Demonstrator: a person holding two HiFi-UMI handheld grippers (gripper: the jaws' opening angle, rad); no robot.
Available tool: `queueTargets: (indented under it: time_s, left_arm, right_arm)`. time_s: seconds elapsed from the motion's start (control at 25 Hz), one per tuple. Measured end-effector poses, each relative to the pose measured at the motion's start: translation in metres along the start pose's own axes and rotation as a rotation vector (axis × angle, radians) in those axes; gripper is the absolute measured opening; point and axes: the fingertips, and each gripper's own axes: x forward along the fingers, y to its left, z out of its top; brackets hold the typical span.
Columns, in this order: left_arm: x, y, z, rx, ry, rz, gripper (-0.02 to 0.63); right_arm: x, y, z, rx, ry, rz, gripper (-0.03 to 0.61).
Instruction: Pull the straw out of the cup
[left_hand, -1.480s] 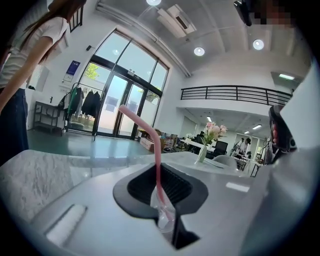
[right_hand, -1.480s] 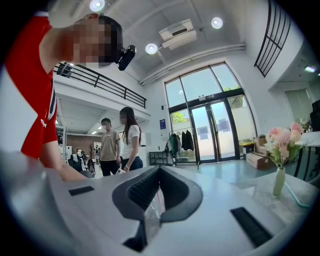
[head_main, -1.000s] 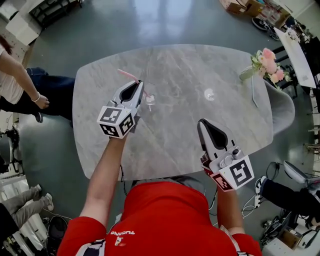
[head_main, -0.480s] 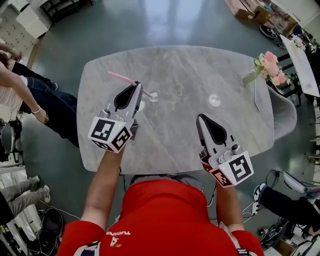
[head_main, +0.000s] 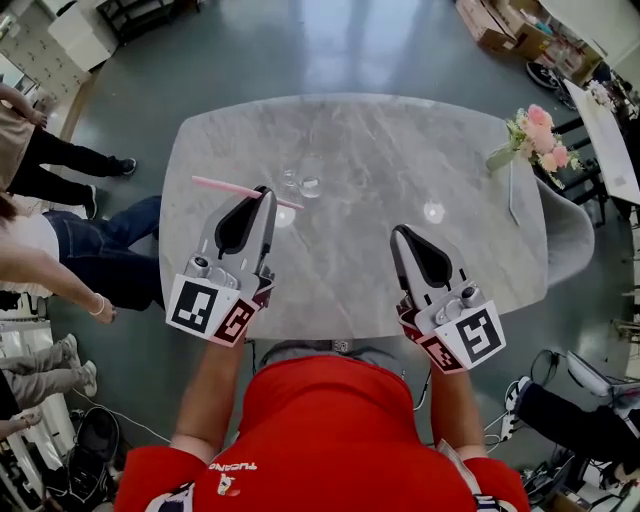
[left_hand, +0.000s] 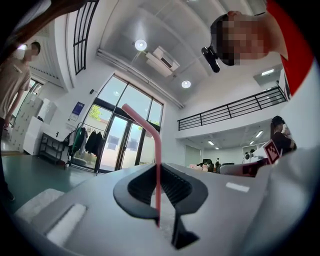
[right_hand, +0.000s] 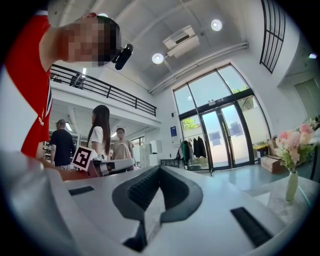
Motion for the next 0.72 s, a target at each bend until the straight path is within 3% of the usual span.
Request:
queueTargets:
  time_s: [0.36, 0.72]
  left_arm:
    - [-0.035, -0.031, 0.017, 0.007, -0.033, -0.011, 0.026]
    - [-0.063, -0.061, 0.027, 0.063, -0.04, -0.037, 0.026]
  right_arm:
    - [-0.006, 0.016, 0.004, -0.006, -0.014, 0.044, 0.0]
    - [-0.016, 0.042, 0.012, -0.017, -0.034, 0.1, 0.001]
